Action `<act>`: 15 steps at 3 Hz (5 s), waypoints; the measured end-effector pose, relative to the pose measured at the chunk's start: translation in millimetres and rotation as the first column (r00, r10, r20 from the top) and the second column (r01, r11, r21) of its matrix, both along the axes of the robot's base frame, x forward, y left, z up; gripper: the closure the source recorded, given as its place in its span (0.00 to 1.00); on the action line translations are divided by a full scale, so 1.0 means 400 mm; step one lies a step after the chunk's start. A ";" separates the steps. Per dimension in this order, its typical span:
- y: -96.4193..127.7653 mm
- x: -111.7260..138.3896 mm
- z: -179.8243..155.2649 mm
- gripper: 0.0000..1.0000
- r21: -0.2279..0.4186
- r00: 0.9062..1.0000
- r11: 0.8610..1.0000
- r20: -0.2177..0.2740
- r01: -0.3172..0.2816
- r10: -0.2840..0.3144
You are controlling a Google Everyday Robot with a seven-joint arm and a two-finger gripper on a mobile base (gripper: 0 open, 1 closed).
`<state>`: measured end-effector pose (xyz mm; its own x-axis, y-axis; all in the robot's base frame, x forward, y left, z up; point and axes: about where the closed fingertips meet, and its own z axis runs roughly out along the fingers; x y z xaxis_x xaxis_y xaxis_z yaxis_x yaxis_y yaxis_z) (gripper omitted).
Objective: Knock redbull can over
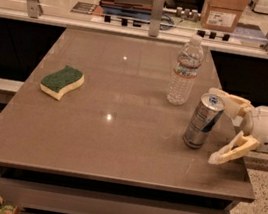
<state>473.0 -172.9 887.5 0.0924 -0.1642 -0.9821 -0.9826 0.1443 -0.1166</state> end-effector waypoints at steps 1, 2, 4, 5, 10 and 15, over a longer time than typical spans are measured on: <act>0.033 0.004 0.003 0.00 0.012 1.000 1.000 -0.001 -0.021 0.021; 0.037 0.005 0.004 0.16 0.012 1.000 1.000 -0.001 -0.025 0.025; 0.049 0.005 0.006 0.64 0.012 0.999 0.999 0.000 -0.033 0.033; 0.054 0.006 0.007 0.86 0.013 0.999 0.999 0.001 -0.037 0.037; 0.021 0.002 0.090 1.00 -0.238 0.989 0.960 0.011 0.144 -0.146; -0.036 0.020 0.007 1.00 -0.668 0.919 0.691 -0.028 0.277 -0.394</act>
Offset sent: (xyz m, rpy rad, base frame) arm 0.0015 0.0111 0.0009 0.0104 0.0012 0.0181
